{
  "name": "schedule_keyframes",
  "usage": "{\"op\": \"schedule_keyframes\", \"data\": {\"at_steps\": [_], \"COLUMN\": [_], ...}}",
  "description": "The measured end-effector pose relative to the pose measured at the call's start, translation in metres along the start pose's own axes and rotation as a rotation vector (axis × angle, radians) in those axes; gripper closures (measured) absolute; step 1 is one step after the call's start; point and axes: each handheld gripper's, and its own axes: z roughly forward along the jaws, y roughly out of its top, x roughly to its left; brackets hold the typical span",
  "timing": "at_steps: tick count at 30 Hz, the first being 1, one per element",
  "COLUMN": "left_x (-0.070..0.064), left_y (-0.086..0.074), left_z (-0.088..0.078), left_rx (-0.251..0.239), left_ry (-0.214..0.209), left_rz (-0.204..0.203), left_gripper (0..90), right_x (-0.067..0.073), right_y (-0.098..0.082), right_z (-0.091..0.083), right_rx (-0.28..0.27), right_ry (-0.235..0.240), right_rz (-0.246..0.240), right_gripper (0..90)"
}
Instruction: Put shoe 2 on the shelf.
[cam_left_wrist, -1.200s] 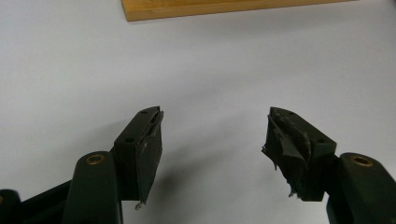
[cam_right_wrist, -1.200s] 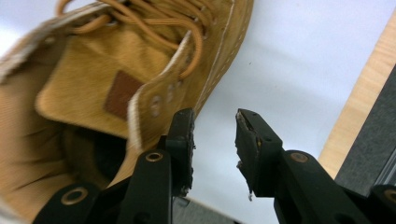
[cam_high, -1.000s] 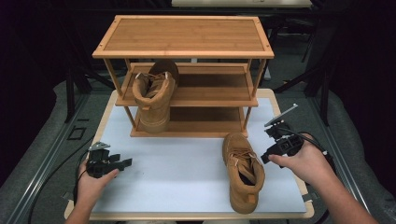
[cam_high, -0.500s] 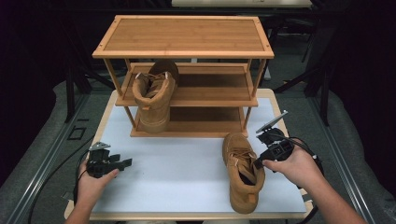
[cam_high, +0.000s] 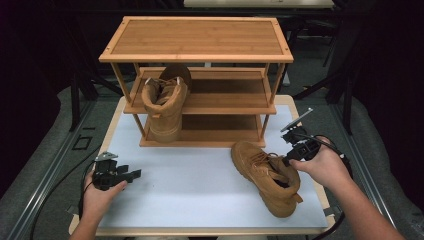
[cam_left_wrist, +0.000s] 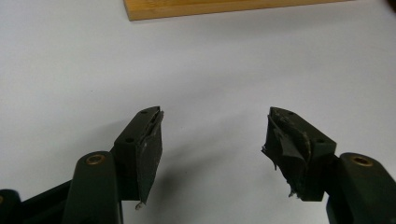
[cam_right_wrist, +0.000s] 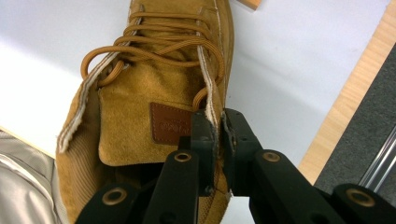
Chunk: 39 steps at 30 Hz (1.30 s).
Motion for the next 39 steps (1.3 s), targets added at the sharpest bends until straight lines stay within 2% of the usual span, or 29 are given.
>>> {"op": "schedule_keyframes", "data": {"at_steps": [1, 4, 5, 7, 16, 18, 20, 22, 34, 39], "left_x": [0.0, 0.0, -0.001, -0.001, -0.001, -0.001, -0.001, -0.001, -0.001, -0.001], "left_y": [0.0, 0.0, 0.0, 0.0, 0.0, 0.0, 0.0, -0.001, -0.001, -0.001], "left_z": [0.0, -0.001, -0.001, -0.001, 0.0, 0.0, 0.0, 0.001, 0.001, 0.001], "left_rx": [0.002, 0.002, 0.004, 0.003, 0.008, 0.007, 0.008, 0.008, 0.008, 0.005], "left_ry": [0.0, -0.004, -0.004, -0.004, -0.004, -0.004, -0.004, -0.005, -0.007, -0.008], "left_rz": [0.002, 0.0, 0.001, 0.001, 0.008, 0.003, 0.004, 0.003, 0.002, -0.004], "left_gripper": [36.4, 36.4, 36.4, 36.4, 36.4, 36.4, 36.5, 36.4, 36.4, 36.4], "right_x": [0.0, 0.0, -0.001, -0.001, -0.004, -0.003, -0.004, -0.004, -0.006, -0.003], "right_y": [0.002, 0.003, 0.003, 0.001, -0.004, -0.005, -0.006, -0.007, -0.006, -0.004], "right_z": [0.002, 0.002, 0.002, 0.006, 0.015, 0.024, 0.029, 0.031, 0.031, 0.03], "right_rx": [0.02, 0.042, 0.041, 0.088, 0.144, 0.194, 0.206, 0.212, 0.218, 0.245], "right_ry": [-0.071, -0.05, -0.025, -0.027, -0.031, -0.043, -0.042, -0.027, -0.021, -0.008], "right_rz": [-0.016, -0.013, -0.013, -0.016, -0.017, -0.023, -0.026, -0.018, 0.028, 0.028], "right_gripper": [81.3, 77.3, 75.7, 71.2, 71.8, 70.6, 70.7, 71.2, 75.1, 76.6]}}
